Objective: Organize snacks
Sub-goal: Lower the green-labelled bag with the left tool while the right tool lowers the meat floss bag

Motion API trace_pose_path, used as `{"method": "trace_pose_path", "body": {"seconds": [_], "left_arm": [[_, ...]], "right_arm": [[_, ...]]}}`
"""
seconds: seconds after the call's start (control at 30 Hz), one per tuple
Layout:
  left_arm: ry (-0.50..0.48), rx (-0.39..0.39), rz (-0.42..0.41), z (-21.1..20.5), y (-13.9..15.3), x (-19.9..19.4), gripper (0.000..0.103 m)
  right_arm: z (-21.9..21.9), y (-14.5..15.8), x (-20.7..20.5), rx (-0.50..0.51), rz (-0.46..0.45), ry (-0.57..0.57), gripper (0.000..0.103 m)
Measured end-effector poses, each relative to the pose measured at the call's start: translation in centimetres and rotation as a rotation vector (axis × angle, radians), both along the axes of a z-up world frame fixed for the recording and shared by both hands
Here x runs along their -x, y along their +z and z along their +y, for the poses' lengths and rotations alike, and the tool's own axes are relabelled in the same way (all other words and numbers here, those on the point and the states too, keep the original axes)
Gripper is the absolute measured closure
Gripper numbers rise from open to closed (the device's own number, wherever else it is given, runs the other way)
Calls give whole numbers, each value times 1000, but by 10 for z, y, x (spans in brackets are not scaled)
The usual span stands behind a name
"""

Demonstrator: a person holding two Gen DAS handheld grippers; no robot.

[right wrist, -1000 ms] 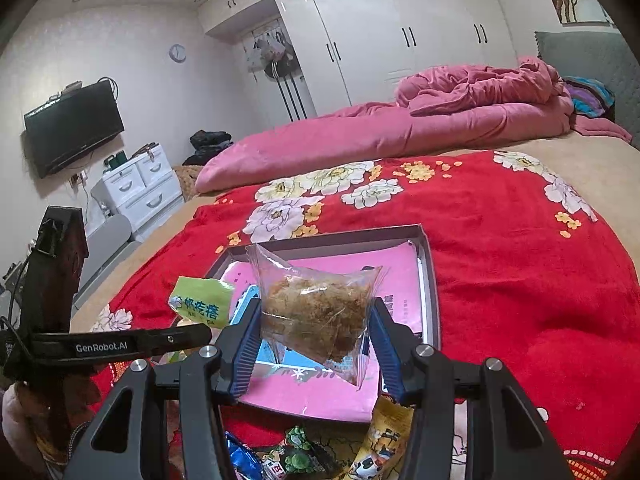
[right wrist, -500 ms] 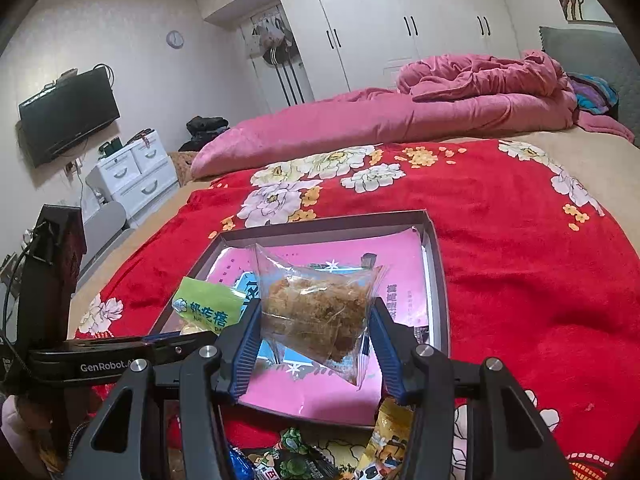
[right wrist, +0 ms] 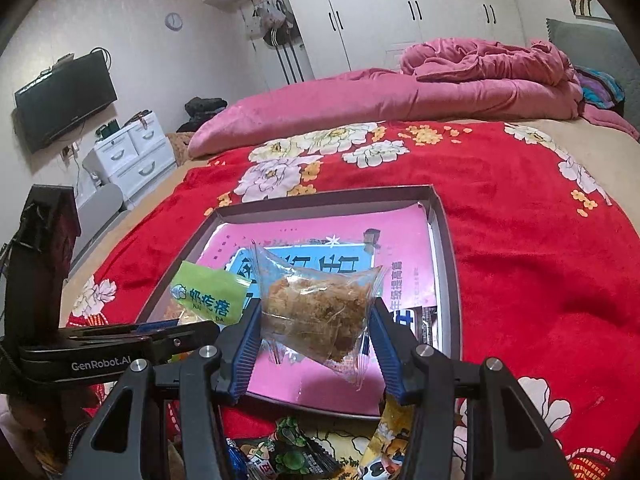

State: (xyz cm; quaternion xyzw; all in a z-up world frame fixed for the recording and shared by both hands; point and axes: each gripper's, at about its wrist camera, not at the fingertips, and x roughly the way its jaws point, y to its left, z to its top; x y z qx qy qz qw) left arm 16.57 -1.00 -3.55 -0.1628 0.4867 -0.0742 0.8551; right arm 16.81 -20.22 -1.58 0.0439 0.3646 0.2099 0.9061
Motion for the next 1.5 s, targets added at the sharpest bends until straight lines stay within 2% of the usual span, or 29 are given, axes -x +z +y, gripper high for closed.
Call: {"method": "trace_pose_path", "body": {"seconds": [1.1, 1.5], "left_arm": [[-8, -16, 16, -2, -6, -1, 65], [2, -28, 24, -2, -9, -6, 65]], "right_arm": [[17, -31, -4, 118, 103, 42, 50], [16, -31, -3, 111, 115, 40, 49]]}}
